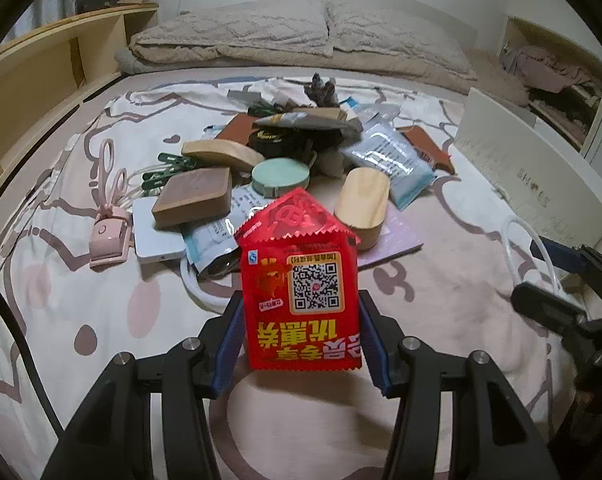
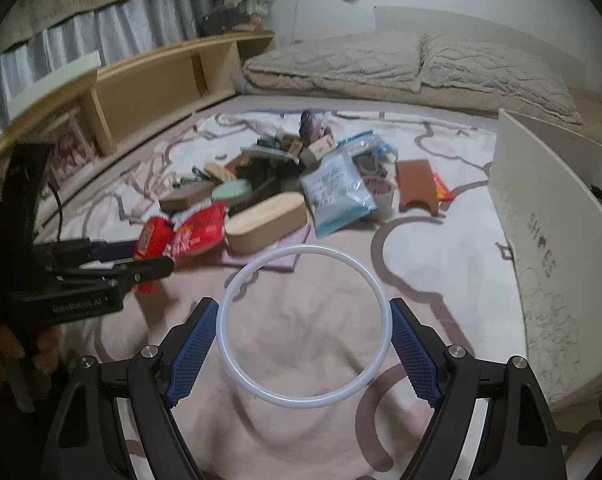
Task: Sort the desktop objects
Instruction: 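Lift the ring with the right tool while the left tool lifts the red packet, then carry the white ring into the shoe box and open the right tool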
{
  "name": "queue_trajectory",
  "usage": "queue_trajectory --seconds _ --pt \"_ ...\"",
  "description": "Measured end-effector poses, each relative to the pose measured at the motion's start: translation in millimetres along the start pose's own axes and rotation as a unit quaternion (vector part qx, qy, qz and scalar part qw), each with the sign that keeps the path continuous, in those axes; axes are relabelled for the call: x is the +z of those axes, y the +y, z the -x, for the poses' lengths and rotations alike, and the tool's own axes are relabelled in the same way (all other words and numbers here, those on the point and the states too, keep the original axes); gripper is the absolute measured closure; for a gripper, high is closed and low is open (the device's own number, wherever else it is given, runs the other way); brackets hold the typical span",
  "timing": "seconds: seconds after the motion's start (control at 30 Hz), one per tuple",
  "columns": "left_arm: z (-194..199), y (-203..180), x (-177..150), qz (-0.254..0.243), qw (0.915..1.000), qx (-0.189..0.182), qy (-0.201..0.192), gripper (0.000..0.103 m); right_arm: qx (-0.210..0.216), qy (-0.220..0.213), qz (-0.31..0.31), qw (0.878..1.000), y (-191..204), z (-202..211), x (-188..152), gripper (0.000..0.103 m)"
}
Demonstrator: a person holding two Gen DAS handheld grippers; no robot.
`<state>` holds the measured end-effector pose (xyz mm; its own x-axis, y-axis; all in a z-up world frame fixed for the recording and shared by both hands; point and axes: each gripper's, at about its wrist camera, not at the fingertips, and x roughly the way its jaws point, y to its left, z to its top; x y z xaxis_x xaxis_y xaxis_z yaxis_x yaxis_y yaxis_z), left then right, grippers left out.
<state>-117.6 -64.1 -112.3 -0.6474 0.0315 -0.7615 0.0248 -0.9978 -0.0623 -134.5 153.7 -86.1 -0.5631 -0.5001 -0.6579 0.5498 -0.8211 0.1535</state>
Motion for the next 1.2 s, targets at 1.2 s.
queue_trajectory --seconds 1.2 --pt "19 -27 0 -0.029 0.9972 -0.049 -0.048 0.050 -0.186 0.091 -0.106 0.973 -192 64 56 0.018"
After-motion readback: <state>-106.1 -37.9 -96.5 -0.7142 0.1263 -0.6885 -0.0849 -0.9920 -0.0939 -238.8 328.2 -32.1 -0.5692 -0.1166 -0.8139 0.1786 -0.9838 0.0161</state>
